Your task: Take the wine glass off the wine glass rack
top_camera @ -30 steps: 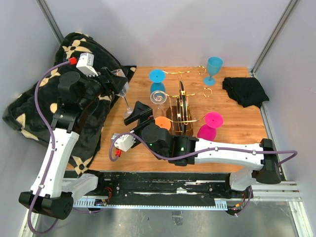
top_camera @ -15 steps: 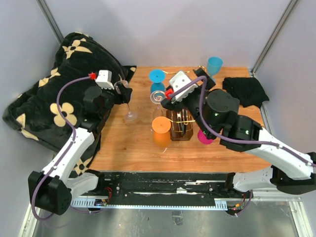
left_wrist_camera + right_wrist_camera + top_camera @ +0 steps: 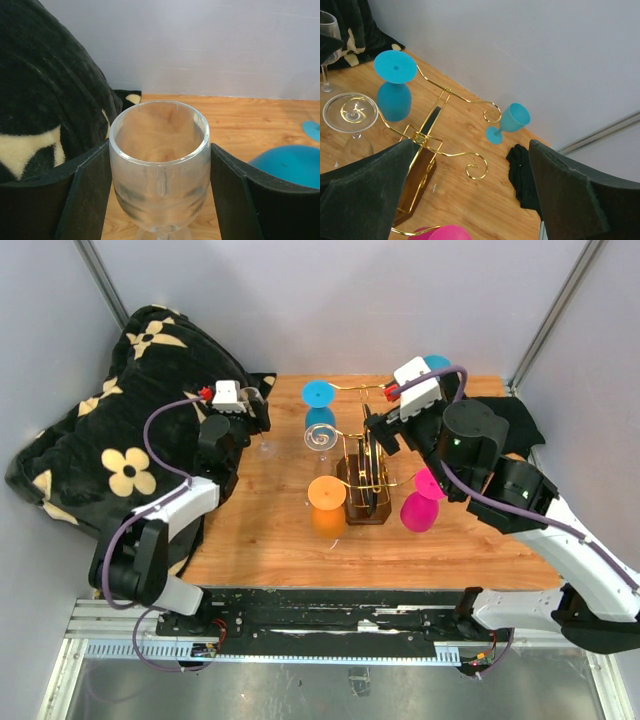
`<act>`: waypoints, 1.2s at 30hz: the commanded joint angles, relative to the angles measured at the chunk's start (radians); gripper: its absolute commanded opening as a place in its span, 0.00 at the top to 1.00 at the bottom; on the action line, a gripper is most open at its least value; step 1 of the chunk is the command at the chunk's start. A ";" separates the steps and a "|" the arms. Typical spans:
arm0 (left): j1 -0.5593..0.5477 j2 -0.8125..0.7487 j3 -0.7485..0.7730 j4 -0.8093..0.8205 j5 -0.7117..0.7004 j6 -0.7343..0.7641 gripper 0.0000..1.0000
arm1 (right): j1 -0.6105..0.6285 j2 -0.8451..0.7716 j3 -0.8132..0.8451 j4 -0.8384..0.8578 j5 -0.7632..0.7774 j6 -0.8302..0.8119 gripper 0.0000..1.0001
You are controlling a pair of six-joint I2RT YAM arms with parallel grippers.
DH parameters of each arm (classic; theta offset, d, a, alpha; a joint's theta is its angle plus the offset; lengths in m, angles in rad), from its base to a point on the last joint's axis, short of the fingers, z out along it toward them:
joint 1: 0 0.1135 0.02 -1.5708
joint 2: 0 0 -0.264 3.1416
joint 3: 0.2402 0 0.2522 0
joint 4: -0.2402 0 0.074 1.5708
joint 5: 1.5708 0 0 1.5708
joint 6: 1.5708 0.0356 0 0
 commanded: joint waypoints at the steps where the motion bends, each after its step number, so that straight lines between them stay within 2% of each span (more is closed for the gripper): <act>1: -0.017 0.076 -0.012 0.285 -0.065 0.082 0.35 | -0.058 -0.041 -0.020 -0.025 -0.055 0.074 0.02; 5: -0.043 0.159 -0.032 0.418 -0.101 0.180 0.34 | -0.105 -0.018 -0.008 -0.054 -0.111 0.104 0.01; 9: -0.046 0.234 -0.049 0.530 -0.140 0.200 0.34 | -0.145 0.015 0.024 -0.099 -0.166 0.141 0.00; 17: -0.050 0.367 -0.029 0.659 -0.185 0.172 0.34 | -0.187 0.010 -0.002 -0.100 -0.228 0.169 0.01; 25: -0.062 0.483 0.012 0.745 -0.209 0.213 0.33 | -0.260 0.015 -0.031 -0.100 -0.308 0.191 0.01; 31: -0.066 0.524 0.017 0.770 -0.234 0.219 0.21 | -0.295 0.031 -0.033 -0.117 -0.338 0.198 0.02; 36: -0.075 0.527 0.009 0.791 -0.269 0.244 0.01 | -0.317 0.043 -0.037 -0.118 -0.370 0.223 0.02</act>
